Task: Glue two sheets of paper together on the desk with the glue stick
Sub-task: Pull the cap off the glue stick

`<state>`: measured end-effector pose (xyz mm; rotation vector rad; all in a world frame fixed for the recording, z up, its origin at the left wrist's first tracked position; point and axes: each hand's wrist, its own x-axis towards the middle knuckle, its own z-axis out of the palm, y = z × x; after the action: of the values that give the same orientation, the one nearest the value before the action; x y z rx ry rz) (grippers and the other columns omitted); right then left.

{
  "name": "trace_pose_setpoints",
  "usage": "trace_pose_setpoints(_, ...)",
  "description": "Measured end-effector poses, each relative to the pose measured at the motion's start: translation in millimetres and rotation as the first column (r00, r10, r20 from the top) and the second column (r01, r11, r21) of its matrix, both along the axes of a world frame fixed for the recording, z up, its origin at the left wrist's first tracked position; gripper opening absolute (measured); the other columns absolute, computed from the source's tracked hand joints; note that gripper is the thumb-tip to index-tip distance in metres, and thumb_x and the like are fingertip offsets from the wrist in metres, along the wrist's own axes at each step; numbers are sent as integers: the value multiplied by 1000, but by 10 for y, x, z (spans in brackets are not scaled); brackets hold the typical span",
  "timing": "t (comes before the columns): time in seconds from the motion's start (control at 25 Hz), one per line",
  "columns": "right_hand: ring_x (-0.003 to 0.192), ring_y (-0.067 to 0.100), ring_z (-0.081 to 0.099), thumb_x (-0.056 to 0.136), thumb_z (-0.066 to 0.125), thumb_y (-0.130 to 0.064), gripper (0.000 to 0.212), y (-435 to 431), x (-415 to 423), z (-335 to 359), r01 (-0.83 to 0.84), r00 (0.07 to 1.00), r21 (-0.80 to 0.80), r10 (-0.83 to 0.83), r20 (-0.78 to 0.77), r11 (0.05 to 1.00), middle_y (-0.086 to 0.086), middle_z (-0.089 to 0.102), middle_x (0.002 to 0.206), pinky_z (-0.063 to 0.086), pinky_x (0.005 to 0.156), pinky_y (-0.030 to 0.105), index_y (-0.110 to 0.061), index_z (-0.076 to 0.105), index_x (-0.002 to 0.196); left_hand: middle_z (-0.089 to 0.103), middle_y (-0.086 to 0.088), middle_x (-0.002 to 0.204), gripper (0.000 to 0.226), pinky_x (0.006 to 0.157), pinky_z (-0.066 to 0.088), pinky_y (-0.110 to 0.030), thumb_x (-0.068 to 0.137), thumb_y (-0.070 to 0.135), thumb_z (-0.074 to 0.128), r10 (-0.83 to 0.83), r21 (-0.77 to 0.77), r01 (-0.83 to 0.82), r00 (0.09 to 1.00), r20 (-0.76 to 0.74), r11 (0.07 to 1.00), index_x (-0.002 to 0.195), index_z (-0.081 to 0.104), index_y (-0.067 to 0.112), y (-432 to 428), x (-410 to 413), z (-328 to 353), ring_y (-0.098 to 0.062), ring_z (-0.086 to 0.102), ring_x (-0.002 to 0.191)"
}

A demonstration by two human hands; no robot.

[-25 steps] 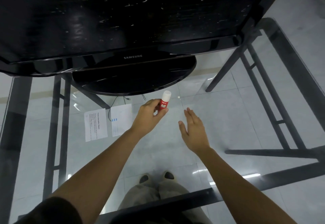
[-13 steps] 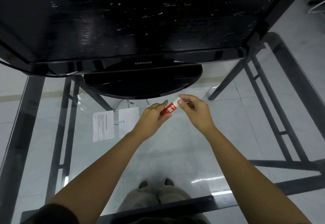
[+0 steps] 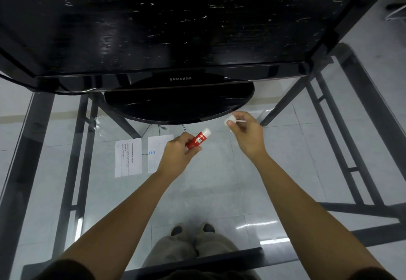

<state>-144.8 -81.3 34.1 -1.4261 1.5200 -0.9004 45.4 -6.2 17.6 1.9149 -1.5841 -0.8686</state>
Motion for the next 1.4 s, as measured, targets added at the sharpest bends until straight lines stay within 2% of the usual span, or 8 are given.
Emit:
trace_pose_setpoints(0.12, 92, 12, 58, 84, 66, -15, 29, 17, 43, -224, -121, 979, 7, 120, -165, 993, 7, 62, 110, 45, 80, 16, -9, 60, 111, 66, -6, 101, 36, 73, 41, -21, 81, 34, 67, 13, -36, -14, 1000, -18, 999, 108, 57, 12, -21, 30, 46, -14, 57, 85)
trace_pose_setpoints(0.24, 98, 20, 61, 85, 65, -13, 28, -14, 56, -352, -184, 942, 10, 180, -283, 983, 11, 60, 114, 47, 85, 23, -7, 60, 112, 65, -5, 103, 37, 72, 39, -17, 82, 35, 67, 27, -63, -29, 999, -34, 998, 110, 57, 13, -47, 72, 107, -11, 55, 85)
trace_pose_setpoints(0.6, 103, 20, 58, 87, 62, -21, 36, -34, 57, -479, -272, 896, 23, 262, -359, 962, 10, 60, 118, 47, 90, 29, -8, 55, 120, 65, -6, 107, 40, 75, 40, -21, 81, 35, 67, 35, -43, -36, 999, -39, 998, 113, 57, 13, -7, 118, 120, -11, 54, 87)
trace_pose_setpoints(0.96, 110, 21, 56, 87, 61, -29, 43, -102, 11, -396, -303, 861, 54, 298, -412, 951, 10, 57, 124, 42, 88, 25, -12, 51, 126, 65, -7, 108, 39, 71, 36, -12, 81, 33, 67, 41, -82, -45, 998, -46, 996, 112, 57, 12, -25, 91, 245, -10, 53, 88)
trace_pose_setpoints(1.12, 107, 16, 56, 88, 60, -27, 38, -45, 77, -140, -217, 934, -10, 205, -291, 976, 7, 58, 121, 41, 87, 20, -10, 55, 122, 65, -6, 108, 39, 74, 40, -17, 81, 32, 67, 48, -106, -56, 996, -75, 993, 113, 57, 12, -14, 113, 399, -11, 55, 89)
trace_pose_setpoints(1.2, 100, 10, 57, 90, 57, -27, 30, 7, 129, 84, -157, 970, -48, 145, -192, 986, 2, 61, 112, 44, 86, 17, -12, 60, 116, 64, -3, 104, 37, 69, 40, -11, 82, 32, 67, 66, -129, -79, 993, -102, 988, 112, 58, 13, -22, 111, 516, -8, 55, 86)
trace_pose_setpoints(1.28, 92, 2, 58, 91, 55, -30, 25, 84, 180, 352, -140, 988, -42, 137, -72, 989, -9, 62, 101, 44, 79, 7, -17, 64, 110, 59, 3, 99, 34, 63, 38, -4, 81, 31, 68, 99, -186, -120, 988, -119, 975, 110, 60, 15, -29, 100, 665, -5, 56, 81)
trace_pose_setpoints(1.4, 89, -13, 57, 89, 55, -41, 24, 242, 238, 775, -183, 978, -3, 183, 97, 983, -21, 63, 95, 40, 71, -2, -29, 64, 107, 57, 5, 97, 38, 62, 42, -3, 77, 31, 73, 127, -293, -171, 978, -163, 941, 110, 60, 17, 9, 69, 899, -2, 55, 80)
